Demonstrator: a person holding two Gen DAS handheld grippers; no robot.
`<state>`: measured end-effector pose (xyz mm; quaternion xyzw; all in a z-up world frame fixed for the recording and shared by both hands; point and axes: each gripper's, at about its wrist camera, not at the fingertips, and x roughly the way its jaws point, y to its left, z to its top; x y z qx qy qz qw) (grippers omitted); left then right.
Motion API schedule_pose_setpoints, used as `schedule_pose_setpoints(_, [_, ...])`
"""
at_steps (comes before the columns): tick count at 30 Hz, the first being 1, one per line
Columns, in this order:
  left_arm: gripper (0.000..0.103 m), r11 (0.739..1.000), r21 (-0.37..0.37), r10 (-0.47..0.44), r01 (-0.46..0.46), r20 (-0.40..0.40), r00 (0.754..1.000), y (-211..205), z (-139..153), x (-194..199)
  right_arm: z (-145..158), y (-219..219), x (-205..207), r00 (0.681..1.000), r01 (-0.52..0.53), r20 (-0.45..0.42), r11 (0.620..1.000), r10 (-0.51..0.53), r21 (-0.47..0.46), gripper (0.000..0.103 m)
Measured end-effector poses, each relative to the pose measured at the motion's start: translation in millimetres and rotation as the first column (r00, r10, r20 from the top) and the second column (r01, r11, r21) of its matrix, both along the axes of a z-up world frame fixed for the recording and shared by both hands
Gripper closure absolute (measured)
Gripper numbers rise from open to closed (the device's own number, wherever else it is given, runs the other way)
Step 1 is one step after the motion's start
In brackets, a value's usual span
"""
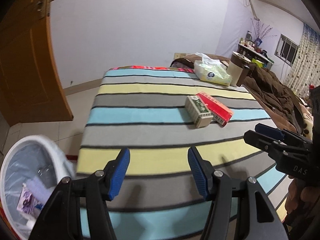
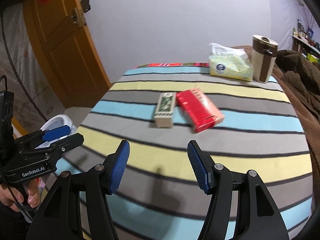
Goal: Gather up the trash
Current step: 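Move both tools back over the bedspread toward the green and red boxes, then grasp the green-and-white box with the left gripper while the right gripper grasps the red box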
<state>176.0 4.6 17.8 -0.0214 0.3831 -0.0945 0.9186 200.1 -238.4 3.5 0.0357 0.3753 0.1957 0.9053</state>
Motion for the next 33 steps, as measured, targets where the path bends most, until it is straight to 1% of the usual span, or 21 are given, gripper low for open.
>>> schedule_pose_setpoints(6, [0.041,0.998,-0.008,-0.059,0.059,0.005,0.998,-28,1,28,-6,-22,22,0.999,0.049,-0.009,0.999,-0.049,-0.023,0.041])
schedule_pose_setpoints(12, [0.04,0.994,-0.041,-0.099,0.097,-0.03,0.995,-56,-9,60,-15,-39,34,0.996,0.08,-0.025,0.996,-0.081,-0.032,0.041])
schedule_pose_setpoints(17, [0.04,0.994,-0.064,-0.096,0.092,-0.064,0.993,-71,-23,83,-21,-50,41,0.994,0.099,-0.038,0.995,-0.1,-0.029,0.041])
schedule_pose_setpoints(22, [0.04,0.994,-0.072,-0.087,0.081,-0.089,0.992,-80,-35,98,-25,-52,49,0.994,0.102,-0.034,0.994,-0.103,-0.032,0.041])
schedule_pose_setpoints(26, [0.04,0.996,-0.042,-0.081,0.077,-0.101,0.992,-87,-44,106,-29,-52,55,0.995,0.089,-0.036,0.996,-0.09,-0.027,0.041])
schedule_pose_setpoints(28, [0.04,0.997,-0.025,-0.073,0.071,-0.111,0.991,-88,-49,110,-30,-52,57,0.995,0.088,-0.038,0.996,-0.089,-0.033,0.036])
schedule_pose_setpoints(29, [0.04,0.998,-0.015,-0.069,0.068,-0.114,0.991,-88,-51,111,-31,-52,59,0.995,0.086,-0.039,0.996,-0.087,-0.034,0.035])
schedule_pose_setpoints(30, [0.041,0.998,-0.004,-0.065,0.065,-0.115,0.991,-87,-52,112,-31,-52,59,0.996,0.082,-0.041,0.996,-0.083,-0.032,0.035])
schedule_pose_setpoints(31, [0.046,0.998,0.001,-0.059,0.06,-0.115,0.992,-85,-54,112,-32,-52,60,0.996,0.077,-0.042,0.997,-0.079,-0.031,0.035])
schedule_pose_setpoints(32, [0.055,0.998,0.006,-0.054,0.055,-0.117,0.992,-83,-55,112,-32,-51,61,0.996,0.074,-0.043,0.997,-0.076,-0.032,0.035])
schedule_pose_setpoints(33, [0.06,0.999,0.015,-0.047,0.049,-0.12,0.992,-81,-56,112,-33,-50,62,0.996,0.07,-0.044,0.997,-0.072,-0.035,0.035])
